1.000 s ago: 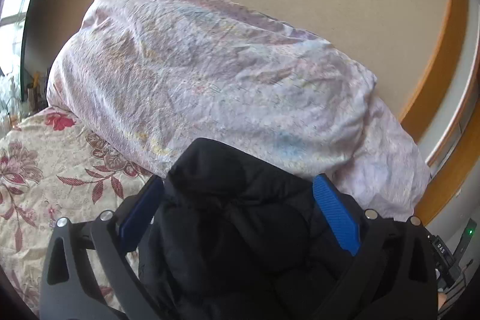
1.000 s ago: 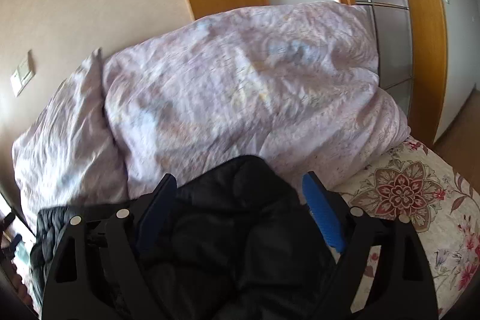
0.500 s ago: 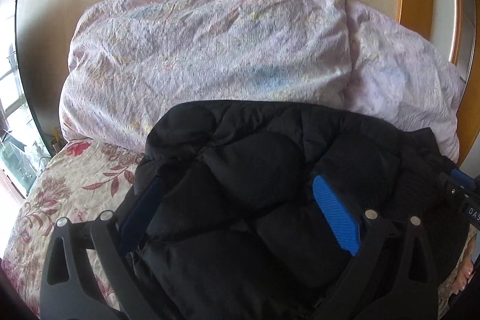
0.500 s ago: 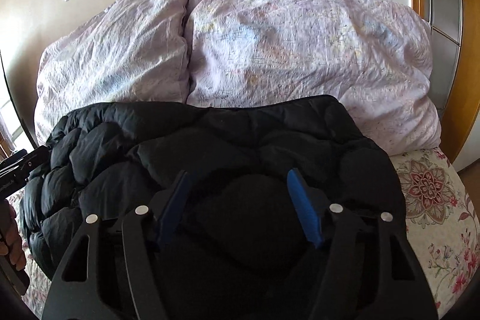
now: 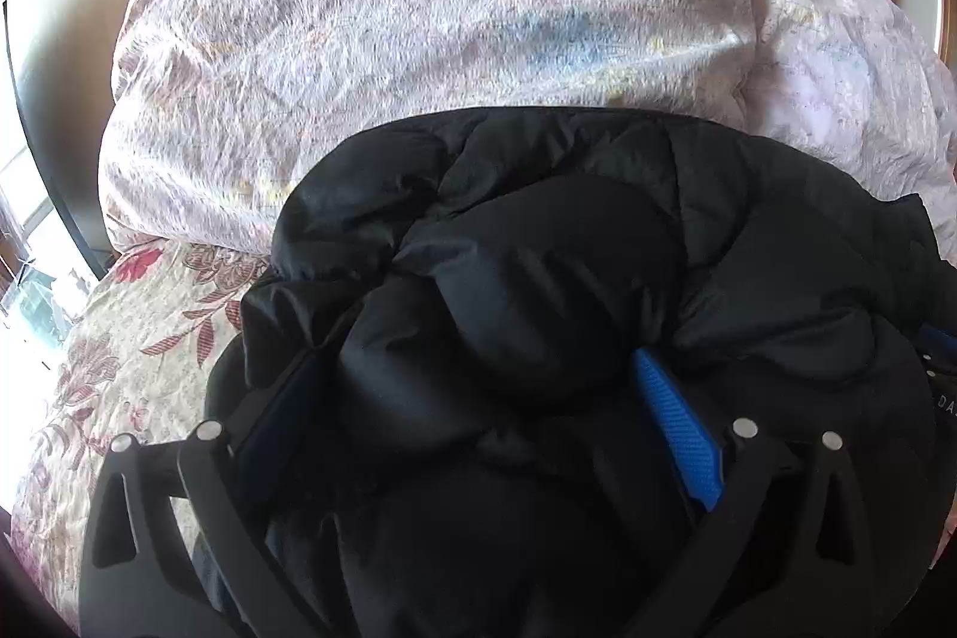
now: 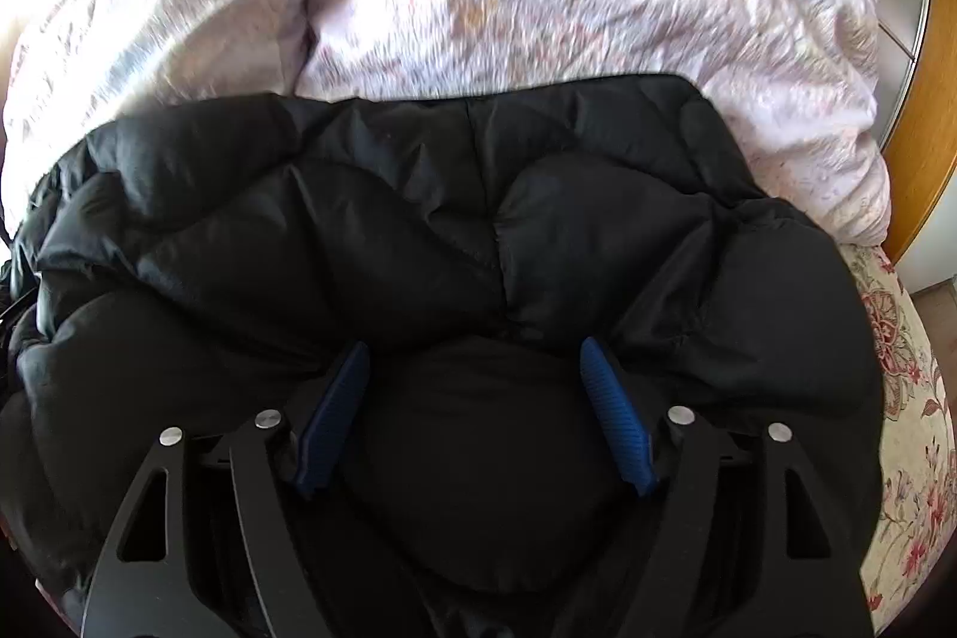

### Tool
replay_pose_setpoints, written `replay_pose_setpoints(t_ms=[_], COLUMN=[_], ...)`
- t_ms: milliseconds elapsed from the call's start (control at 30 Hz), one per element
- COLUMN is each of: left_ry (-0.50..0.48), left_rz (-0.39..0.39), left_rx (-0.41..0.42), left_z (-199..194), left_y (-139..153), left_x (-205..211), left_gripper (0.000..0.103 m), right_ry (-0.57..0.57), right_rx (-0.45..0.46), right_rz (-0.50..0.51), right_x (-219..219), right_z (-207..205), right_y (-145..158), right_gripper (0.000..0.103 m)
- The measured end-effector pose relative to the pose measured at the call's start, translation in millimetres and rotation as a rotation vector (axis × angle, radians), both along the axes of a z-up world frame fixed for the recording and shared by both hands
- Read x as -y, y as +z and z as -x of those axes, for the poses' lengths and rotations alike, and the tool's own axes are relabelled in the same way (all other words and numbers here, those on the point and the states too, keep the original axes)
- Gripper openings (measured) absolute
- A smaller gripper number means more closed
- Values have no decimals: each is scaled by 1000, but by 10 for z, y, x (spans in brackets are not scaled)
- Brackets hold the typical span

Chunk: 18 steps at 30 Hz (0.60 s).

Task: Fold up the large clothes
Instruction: 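Lower the hem onto the jacket near the collar and open both grippers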

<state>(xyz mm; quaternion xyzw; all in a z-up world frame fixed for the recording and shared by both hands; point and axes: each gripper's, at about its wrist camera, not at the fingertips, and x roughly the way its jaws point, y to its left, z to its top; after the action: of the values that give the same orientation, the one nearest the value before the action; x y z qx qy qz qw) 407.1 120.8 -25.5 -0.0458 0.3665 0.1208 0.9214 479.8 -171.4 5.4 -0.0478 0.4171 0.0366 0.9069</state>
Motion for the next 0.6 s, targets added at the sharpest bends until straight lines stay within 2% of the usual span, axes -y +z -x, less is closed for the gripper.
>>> replay_pose_setpoints(t_ms=[133,433,600], left_ry=[6,32,15], left_rz=[37,16,0], left_rx=[-9,7,-27], left_z=[-72,-135,-96], left_y=[-116,-313,-204], left_x=[-65,-74,-15], left_gripper=[101,101,101], right_ry=[1,8,14], right_rx=[-21,-11,-18], right_rz=[7,0,-20], right_x=[14,50,107], right_z=[-76,-129,-10], right_y=[-116,-244,-76], right_gripper=[79,82,82])
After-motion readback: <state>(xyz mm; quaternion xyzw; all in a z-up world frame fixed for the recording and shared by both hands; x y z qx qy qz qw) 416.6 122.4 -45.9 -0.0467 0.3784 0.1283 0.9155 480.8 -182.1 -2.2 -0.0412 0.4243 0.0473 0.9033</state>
